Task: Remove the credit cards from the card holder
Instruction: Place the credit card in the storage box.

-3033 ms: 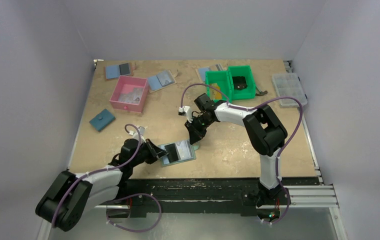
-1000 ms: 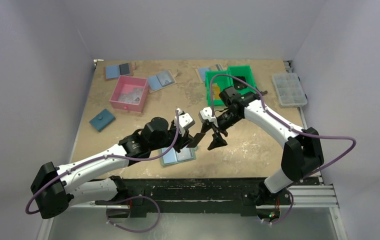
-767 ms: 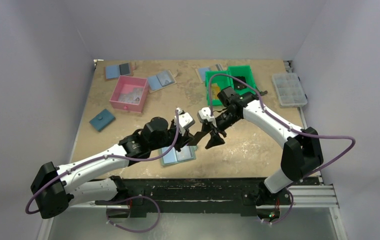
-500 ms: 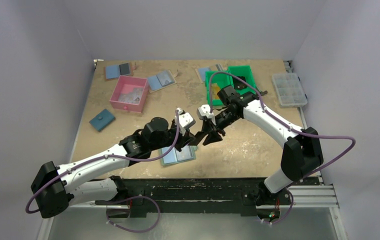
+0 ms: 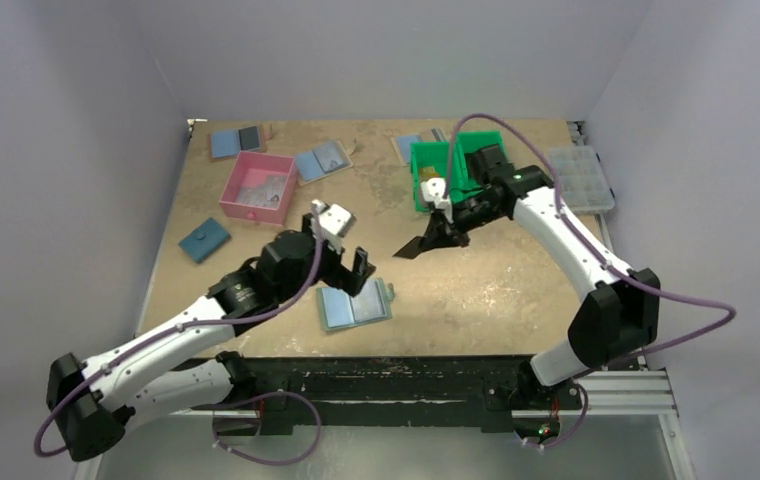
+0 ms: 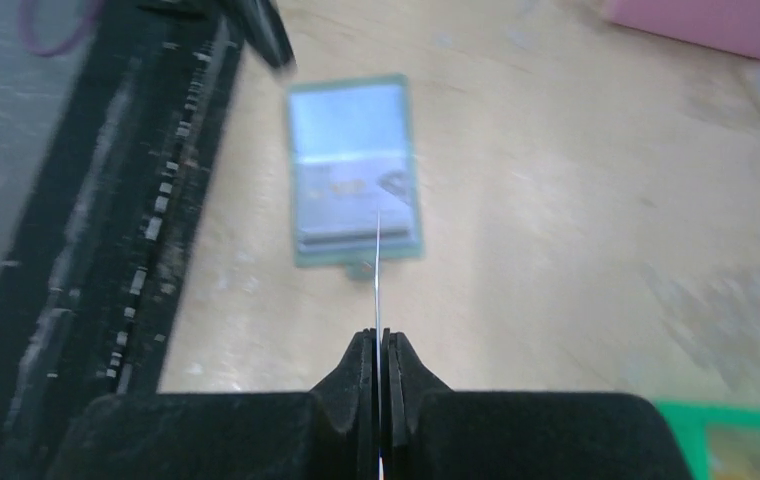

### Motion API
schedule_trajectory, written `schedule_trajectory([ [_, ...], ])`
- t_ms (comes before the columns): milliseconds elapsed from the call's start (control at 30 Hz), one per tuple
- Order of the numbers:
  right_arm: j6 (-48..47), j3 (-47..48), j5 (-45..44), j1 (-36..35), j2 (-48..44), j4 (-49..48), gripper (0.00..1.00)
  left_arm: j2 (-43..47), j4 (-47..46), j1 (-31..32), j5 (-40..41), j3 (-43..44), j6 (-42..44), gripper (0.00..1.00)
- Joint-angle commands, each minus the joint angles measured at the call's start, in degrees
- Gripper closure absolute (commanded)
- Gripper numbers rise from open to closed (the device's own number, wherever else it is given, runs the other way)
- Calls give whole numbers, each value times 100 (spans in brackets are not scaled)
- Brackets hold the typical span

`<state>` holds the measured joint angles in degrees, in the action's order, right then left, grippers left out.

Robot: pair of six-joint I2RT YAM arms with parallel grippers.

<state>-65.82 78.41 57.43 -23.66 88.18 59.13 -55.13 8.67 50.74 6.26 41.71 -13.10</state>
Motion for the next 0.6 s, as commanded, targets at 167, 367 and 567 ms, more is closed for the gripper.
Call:
schedule_trajectory([
  [167,409,-615,-2484,938,-1327,-2410,100,60,1828,-969,275,1453,863,5],
  [367,-346,-224,-3509,1318,-1008,-2778,100,383,1380,-1036,824,676,1099,6],
  [567,-886,-67,-4019,1657,-423,-3292,100,1377,822,-1303,786,-343,670,1],
])
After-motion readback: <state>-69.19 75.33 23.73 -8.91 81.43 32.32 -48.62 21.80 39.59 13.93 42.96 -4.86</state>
